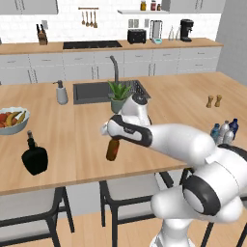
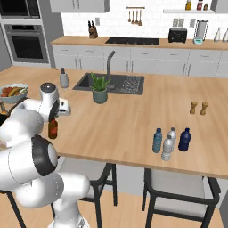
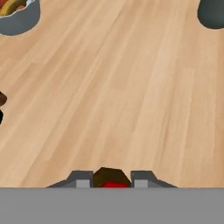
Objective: Move the plastic bottles in the middle to the plastics group, and the glass bottles in the middle to the glass group.
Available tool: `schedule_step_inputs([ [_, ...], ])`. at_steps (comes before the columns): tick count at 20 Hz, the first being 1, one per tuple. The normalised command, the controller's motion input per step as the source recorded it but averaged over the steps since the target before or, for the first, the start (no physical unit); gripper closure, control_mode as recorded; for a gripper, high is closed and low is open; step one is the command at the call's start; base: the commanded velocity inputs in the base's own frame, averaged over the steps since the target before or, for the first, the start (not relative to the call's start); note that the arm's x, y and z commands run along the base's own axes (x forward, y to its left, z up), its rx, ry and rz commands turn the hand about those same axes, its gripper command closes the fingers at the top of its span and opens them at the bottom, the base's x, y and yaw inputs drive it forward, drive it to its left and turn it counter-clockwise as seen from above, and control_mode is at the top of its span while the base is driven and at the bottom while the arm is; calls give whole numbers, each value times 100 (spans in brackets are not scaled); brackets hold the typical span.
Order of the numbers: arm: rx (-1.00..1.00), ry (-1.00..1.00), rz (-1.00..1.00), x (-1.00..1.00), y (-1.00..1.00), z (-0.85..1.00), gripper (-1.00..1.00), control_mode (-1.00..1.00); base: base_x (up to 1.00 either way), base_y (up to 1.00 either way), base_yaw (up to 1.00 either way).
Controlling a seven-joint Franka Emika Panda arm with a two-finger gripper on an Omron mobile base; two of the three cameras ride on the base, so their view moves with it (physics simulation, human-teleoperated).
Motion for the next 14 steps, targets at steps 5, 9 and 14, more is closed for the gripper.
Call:
schedule_step_inputs([
  [5, 0, 0, 0, -31, 77, 30, 100, -100, 0, 0, 0],
  [9, -4, 0, 0, -11, 77, 26, 100, -100, 0, 0, 0],
  [14, -15, 0, -2, 0, 77, 5, 100, -100, 0, 0, 0],
])
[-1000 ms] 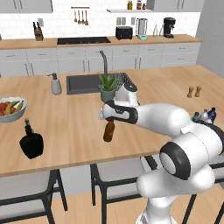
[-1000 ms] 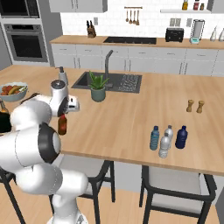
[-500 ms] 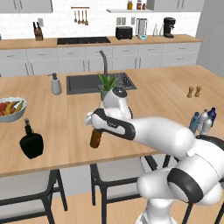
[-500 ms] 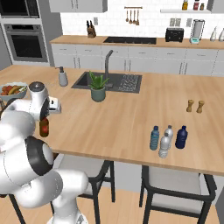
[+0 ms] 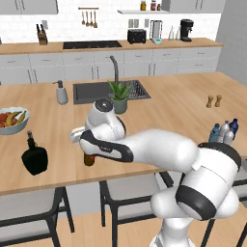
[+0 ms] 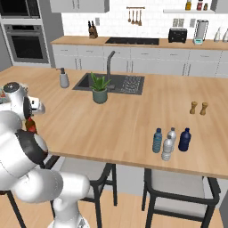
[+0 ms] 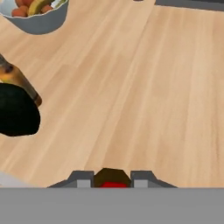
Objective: Move the plastic bottles in the middle to the plastics group, and the glass bottles in the middle to the glass group.
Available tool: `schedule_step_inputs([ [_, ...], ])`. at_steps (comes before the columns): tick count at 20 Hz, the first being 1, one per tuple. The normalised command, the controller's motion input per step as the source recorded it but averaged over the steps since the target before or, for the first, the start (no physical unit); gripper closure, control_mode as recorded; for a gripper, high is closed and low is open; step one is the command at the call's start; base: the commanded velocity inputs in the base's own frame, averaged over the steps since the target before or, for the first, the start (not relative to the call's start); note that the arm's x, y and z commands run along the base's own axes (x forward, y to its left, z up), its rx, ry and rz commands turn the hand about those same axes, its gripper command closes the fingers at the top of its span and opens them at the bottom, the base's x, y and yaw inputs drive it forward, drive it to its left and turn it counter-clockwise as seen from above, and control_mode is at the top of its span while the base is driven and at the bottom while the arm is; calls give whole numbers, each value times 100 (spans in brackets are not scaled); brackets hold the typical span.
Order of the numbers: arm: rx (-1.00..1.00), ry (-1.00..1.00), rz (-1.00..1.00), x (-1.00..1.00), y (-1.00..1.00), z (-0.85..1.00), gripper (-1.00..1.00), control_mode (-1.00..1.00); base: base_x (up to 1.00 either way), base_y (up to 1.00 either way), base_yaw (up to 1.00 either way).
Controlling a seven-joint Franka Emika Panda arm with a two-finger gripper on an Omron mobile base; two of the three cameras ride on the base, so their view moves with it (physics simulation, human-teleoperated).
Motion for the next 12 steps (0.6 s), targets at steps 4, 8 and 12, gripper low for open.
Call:
schedule_step_inputs([
  [4, -13, 0, -1, 2, 57, 0, 100, -100, 0, 0, 0],
  [8, -1, 0, 0, 2, 51, 0, 100, -100, 0, 0, 0],
  [12, 0, 0, 0, 6, 33, 0, 100, -100, 0, 0, 0],
])
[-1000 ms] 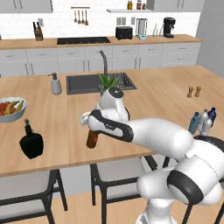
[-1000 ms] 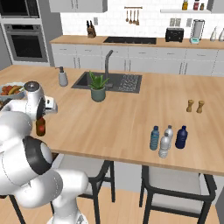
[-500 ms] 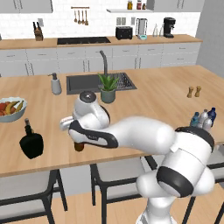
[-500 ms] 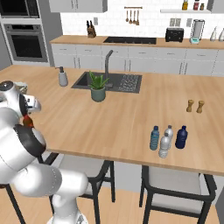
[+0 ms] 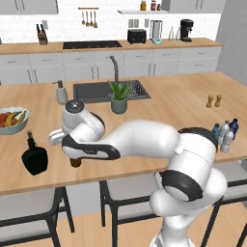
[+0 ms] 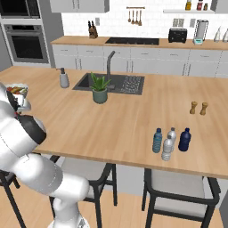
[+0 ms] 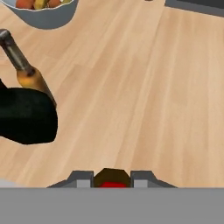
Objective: Move the plastic bottles in the middle to the plastics group, and the glass bottles in the middle to the glass group.
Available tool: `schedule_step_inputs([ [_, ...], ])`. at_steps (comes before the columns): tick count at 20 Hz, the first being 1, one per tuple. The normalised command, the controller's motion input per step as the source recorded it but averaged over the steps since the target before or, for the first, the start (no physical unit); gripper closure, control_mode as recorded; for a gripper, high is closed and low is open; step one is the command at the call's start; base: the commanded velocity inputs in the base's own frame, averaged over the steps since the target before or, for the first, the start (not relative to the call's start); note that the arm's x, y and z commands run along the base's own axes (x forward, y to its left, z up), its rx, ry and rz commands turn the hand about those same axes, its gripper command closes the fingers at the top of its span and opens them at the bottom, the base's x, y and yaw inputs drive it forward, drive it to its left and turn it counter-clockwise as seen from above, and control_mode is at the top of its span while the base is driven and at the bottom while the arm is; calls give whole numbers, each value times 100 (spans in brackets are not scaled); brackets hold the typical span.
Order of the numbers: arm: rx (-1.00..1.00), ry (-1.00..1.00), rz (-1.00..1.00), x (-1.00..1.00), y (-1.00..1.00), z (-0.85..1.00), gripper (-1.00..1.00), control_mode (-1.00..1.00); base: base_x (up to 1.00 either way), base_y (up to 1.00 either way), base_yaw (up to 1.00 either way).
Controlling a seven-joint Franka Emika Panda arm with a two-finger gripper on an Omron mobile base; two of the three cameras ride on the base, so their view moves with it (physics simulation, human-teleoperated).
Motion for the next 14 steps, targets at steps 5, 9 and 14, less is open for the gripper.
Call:
schedule_step_inputs([
  [5, 0, 0, 0, 6, 26, -2, 100, -100, 0, 0, 0],
  [9, 1, 0, 0, 11, 18, -9, 100, -100, 0, 0, 0],
  [14, 5, 0, 0, 3, 11, -20, 100, -100, 0, 0, 0],
])
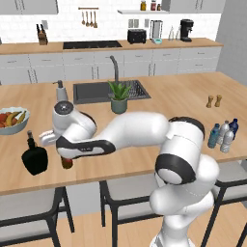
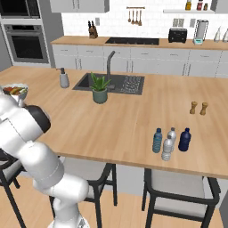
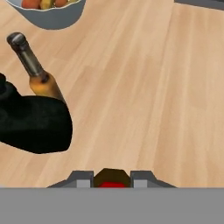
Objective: Move the plastic bottles in the middle to the plastics group, and the glass bottles in the middle to the glass group.
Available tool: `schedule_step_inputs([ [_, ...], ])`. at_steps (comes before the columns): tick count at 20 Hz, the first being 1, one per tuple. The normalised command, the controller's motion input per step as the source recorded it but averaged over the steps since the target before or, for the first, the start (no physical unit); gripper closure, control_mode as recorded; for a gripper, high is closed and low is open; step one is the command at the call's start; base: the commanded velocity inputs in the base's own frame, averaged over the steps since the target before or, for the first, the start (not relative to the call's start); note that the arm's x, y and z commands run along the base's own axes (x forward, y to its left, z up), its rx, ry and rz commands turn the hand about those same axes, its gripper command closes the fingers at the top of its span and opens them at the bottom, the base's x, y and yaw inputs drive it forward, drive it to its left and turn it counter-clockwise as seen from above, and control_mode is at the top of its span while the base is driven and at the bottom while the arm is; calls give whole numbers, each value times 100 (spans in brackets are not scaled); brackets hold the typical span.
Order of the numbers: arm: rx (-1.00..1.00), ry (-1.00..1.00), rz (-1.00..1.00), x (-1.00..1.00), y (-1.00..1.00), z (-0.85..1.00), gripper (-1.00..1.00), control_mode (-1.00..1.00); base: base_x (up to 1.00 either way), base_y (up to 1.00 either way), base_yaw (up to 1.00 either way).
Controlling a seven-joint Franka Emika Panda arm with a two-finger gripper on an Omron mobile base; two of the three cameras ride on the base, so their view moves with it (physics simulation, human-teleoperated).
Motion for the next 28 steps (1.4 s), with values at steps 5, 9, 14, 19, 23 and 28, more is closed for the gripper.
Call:
schedule_step_inputs([
  [5, 7, 0, 2, 2, 1, -22, 100, -100, 0, 0, 0],
  [9, 6, 0, 2, 16, 1, -7, 100, -100, 0, 0, 0],
  [14, 1, 0, 1, 24, 9, -13, 100, -100, 0, 0, 0],
  [19, 0, 0, 0, 17, 26, -15, 100, -100, 0, 0, 0],
  [23, 0, 0, 0, 11, 34, -9, 100, -100, 0, 0, 0],
  [28, 0, 0, 0, 17, 26, -3, 100, -100, 0, 0, 0],
])
